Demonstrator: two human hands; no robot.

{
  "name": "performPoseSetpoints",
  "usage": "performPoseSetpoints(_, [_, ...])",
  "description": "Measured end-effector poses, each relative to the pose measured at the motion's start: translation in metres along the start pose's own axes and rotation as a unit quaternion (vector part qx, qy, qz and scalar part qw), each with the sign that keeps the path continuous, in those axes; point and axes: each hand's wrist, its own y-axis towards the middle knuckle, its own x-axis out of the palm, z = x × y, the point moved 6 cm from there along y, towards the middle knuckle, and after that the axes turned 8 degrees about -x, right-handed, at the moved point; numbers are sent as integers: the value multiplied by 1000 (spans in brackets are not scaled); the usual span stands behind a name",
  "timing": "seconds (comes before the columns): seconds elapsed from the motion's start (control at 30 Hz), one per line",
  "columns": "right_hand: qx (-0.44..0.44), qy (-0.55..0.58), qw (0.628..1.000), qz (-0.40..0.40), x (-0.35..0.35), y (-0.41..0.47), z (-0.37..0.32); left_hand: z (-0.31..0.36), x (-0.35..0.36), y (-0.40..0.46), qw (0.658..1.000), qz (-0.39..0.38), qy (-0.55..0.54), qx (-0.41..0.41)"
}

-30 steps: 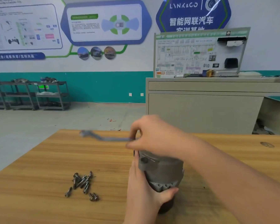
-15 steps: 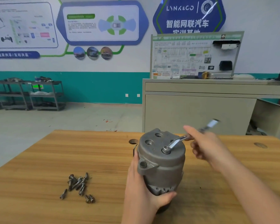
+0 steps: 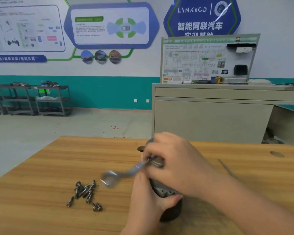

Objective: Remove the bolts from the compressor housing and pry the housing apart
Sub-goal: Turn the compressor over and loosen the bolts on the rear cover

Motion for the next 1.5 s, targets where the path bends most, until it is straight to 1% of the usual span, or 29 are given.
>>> performPoseSetpoints(0.07, [-5, 62, 992, 113, -14, -39, 11, 3, 0, 0, 999, -11, -33, 22])
performPoseSetpoints(0.13, [38, 138, 963, 228, -24, -77, 34, 4, -5, -2, 997, -7, -76, 32])
performPoseSetpoints(0.2, [145, 207, 915, 314, -23, -105, 66, 3, -7, -3, 995, -19, -88, 42])
performPoseSetpoints(0.23, [213, 239, 884, 341, -18, -112, 84, 2, -9, -4, 994, -27, -93, 42])
performPoseSetpoints(0.27, [280, 260, 857, 346, -11, -116, 102, 1, -10, -4, 994, -37, -99, 41])
performPoseSetpoints(0.3, [342, 265, 842, 323, -3, -114, 119, -2, -11, -4, 992, -47, -109, 37])
performPoseSetpoints(0.33, [392, 252, 838, 284, 3, -107, 132, -3, -11, -4, 991, -55, -116, 35])
performPoseSetpoints(0.37, [431, 227, 841, 237, 7, -97, 143, -4, -11, -5, 990, -59, -122, 32])
performPoseSetpoints(0.43, [454, 162, 864, 148, 6, -65, 156, -7, -10, -5, 989, -66, -126, 28])
performPoseSetpoints(0.53, [403, 104, 909, 22, 7, -3, 145, -7, -9, -5, 989, -70, -126, 24])
performPoseSetpoints(0.6, [347, 76, 933, -60, 17, 33, 123, -6, -8, -4, 990, -68, -121, 26])
performPoseSetpoints(0.63, [313, 64, 944, -88, 23, 46, 107, -7, -8, -2, 990, -68, -118, 29])
performPoseSetpoints(0.7, [233, 52, 965, -112, 29, 57, 70, -8, -7, 0, 991, -68, -112, 28])
performPoseSetpoints(0.77, [157, 65, 980, -103, 25, 49, 35, -10, -7, 2, 993, -60, -99, 27])
performPoseSetpoints(0.87, [62, 52, 996, -24, 7, 11, 6, -6, -5, 5, 994, -65, -76, 42])
performPoseSetpoints(0.9, [42, 47, 998, 18, 1, -6, 4, -6, -4, 6, 993, -74, -87, 42])
performPoseSetpoints(0.97, [42, 84, 985, 145, -12, -44, 12, -6, -4, 6, 989, -74, -125, 31])
performPoseSetpoints(1.03, [90, 141, 948, 270, -21, -80, 34, -2, -7, 5, 989, -59, -131, 43])
performPoseSetpoints(1.07, [136, 163, 926, 312, -22, -93, 49, -1, -8, 4, 989, -54, -130, 51])
performPoseSetpoints(1.13, [278, 225, 867, 347, -13, -110, 89, -2, -9, 3, 989, -51, -128, 53])
performPoseSetpoints(1.17, [356, 259, 832, 337, -5, -114, 110, -2, -8, 2, 989, -53, -128, 52])
performPoseSetpoints(1.2, [423, 269, 807, 311, 1, -113, 128, -1, -7, 2, 988, -56, -132, 52])
performPoseSetpoints(1.23, [467, 253, 803, 269, 3, -108, 142, 0, -6, 1, 988, -59, -136, 51])
performPoseSetpoints(1.27, [486, 220, 816, 224, 3, -98, 154, 0, -4, 1, 985, -67, -148, 52])
performPoseSetpoints(1.33, [477, 168, 850, 144, 0, -66, 166, 1, -3, 1, 982, -73, -161, 58])
performPoseSetpoints(1.43, [432, 119, 893, 39, 8, -10, 159, 6, -5, 0, 988, -58, -123, 69])
performPoseSetpoints(1.5, [376, 81, 923, -23, 16, 23, 136, 4, -6, 0, 990, -51, -109, 74])
